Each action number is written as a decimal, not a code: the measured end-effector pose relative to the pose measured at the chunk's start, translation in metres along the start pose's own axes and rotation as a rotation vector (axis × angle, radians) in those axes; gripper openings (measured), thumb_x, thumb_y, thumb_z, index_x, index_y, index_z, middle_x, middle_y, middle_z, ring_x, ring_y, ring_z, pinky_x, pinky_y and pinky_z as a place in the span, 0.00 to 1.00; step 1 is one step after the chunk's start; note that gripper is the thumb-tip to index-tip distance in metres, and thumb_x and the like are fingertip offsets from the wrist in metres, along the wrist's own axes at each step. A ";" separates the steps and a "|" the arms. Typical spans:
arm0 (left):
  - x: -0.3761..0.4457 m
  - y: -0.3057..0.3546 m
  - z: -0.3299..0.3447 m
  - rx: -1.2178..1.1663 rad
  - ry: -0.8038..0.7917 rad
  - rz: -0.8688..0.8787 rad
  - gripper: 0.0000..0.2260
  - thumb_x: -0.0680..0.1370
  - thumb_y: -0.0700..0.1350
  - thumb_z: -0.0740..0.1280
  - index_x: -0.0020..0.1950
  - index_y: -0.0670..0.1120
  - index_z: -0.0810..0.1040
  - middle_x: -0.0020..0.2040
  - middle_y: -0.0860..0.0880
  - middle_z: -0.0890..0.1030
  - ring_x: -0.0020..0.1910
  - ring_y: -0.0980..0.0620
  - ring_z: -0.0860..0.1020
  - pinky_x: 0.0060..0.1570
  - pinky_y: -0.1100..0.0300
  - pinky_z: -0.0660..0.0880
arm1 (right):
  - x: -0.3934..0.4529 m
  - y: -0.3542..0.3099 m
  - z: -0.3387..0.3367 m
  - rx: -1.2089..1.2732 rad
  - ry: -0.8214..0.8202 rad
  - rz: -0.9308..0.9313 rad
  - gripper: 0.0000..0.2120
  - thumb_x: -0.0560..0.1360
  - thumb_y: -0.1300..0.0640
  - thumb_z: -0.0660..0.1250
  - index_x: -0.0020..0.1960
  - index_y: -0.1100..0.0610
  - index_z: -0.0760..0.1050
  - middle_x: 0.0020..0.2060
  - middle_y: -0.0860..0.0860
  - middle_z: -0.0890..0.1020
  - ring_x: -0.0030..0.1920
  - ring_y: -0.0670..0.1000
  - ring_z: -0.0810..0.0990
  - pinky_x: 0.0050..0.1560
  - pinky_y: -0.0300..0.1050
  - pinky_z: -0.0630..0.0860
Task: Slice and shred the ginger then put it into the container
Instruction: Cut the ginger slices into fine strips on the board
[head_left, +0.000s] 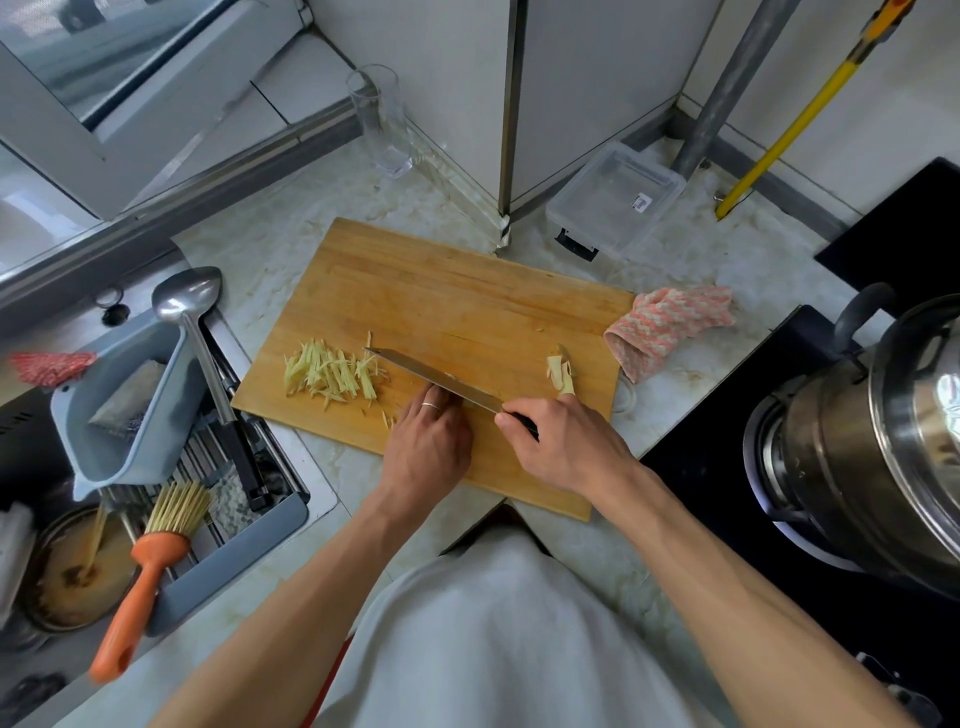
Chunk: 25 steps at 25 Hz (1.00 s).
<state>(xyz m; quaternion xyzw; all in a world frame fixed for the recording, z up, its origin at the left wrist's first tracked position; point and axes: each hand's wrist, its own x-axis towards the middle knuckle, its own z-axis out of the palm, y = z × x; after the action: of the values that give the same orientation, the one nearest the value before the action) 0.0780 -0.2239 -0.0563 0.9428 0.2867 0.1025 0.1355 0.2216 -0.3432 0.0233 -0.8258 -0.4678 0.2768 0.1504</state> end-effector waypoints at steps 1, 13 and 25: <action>0.000 0.000 0.000 -0.013 -0.001 -0.013 0.18 0.78 0.45 0.56 0.53 0.38 0.82 0.56 0.41 0.79 0.58 0.40 0.76 0.56 0.50 0.76 | 0.000 0.001 0.001 -0.015 -0.002 -0.005 0.21 0.82 0.39 0.56 0.67 0.48 0.77 0.53 0.58 0.83 0.53 0.62 0.81 0.48 0.51 0.79; -0.001 -0.001 0.000 -0.083 -0.029 -0.014 0.19 0.77 0.45 0.56 0.59 0.38 0.80 0.57 0.40 0.78 0.58 0.40 0.76 0.55 0.50 0.77 | 0.004 0.002 0.006 -0.019 0.026 -0.062 0.19 0.83 0.43 0.58 0.62 0.53 0.78 0.47 0.58 0.85 0.49 0.63 0.81 0.44 0.54 0.79; 0.001 0.001 -0.001 -0.091 -0.044 -0.059 0.19 0.76 0.45 0.56 0.56 0.39 0.82 0.55 0.41 0.79 0.55 0.40 0.77 0.51 0.51 0.78 | -0.003 0.000 0.003 -0.022 0.044 -0.086 0.17 0.83 0.44 0.58 0.58 0.55 0.79 0.41 0.56 0.85 0.43 0.62 0.82 0.41 0.54 0.79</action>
<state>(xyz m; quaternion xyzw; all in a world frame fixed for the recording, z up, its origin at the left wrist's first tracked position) 0.0786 -0.2241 -0.0545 0.9289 0.3063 0.0906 0.1875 0.2189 -0.3459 0.0218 -0.8123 -0.5026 0.2467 0.1633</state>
